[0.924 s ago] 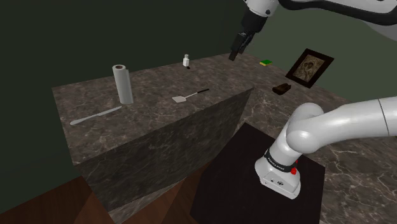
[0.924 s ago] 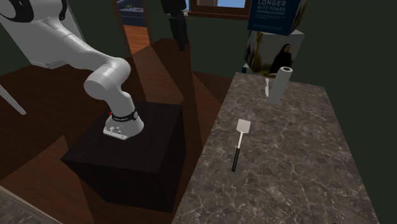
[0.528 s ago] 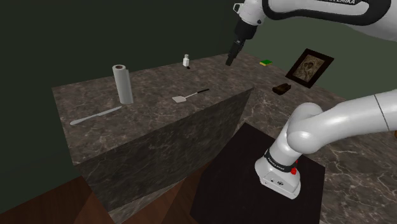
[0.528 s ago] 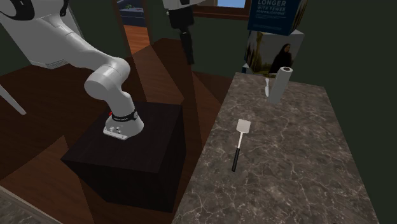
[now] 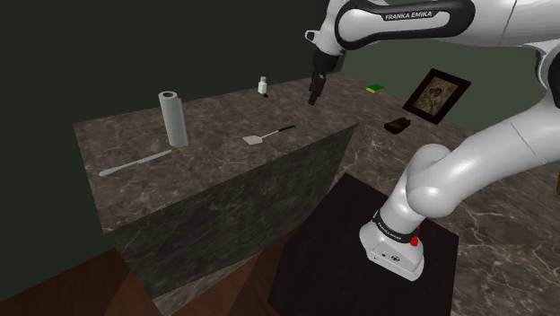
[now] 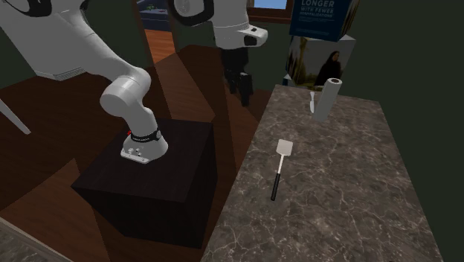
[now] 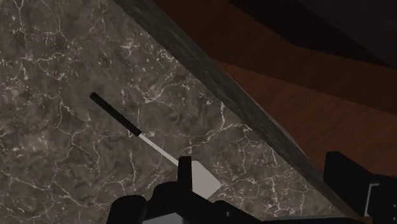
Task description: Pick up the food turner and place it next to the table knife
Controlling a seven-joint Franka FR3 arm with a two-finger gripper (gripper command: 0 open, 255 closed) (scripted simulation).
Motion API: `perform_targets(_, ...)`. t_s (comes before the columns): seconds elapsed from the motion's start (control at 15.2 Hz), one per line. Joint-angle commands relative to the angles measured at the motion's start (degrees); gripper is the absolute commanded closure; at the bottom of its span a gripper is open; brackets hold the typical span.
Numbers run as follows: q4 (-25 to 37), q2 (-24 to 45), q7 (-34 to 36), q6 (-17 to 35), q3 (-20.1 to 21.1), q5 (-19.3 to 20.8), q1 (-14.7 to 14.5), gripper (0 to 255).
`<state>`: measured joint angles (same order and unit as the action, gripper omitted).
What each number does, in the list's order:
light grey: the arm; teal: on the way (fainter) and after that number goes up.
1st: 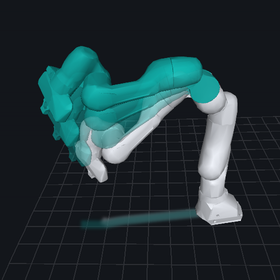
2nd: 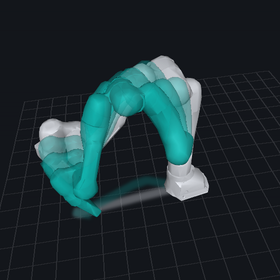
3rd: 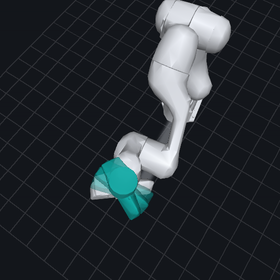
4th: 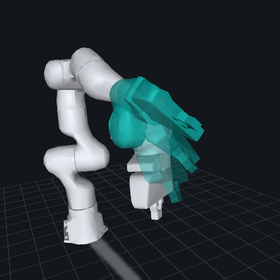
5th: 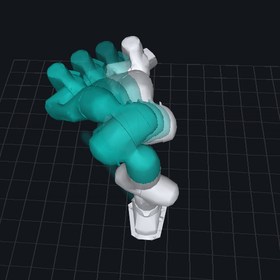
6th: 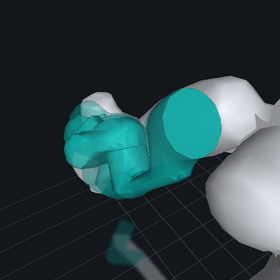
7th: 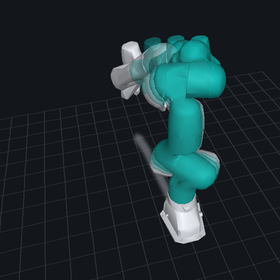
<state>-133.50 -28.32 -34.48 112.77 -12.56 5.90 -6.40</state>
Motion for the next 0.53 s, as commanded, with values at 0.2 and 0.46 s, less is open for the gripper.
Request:
perform_targets(0.2,2.63,10.51,-13.41,6.01,-4.64,-0.28,-2.21,0)
perform_targets(0.46,6.25,19.71,-23.99,9.85,-7.18,-2.06,-3.66,0)
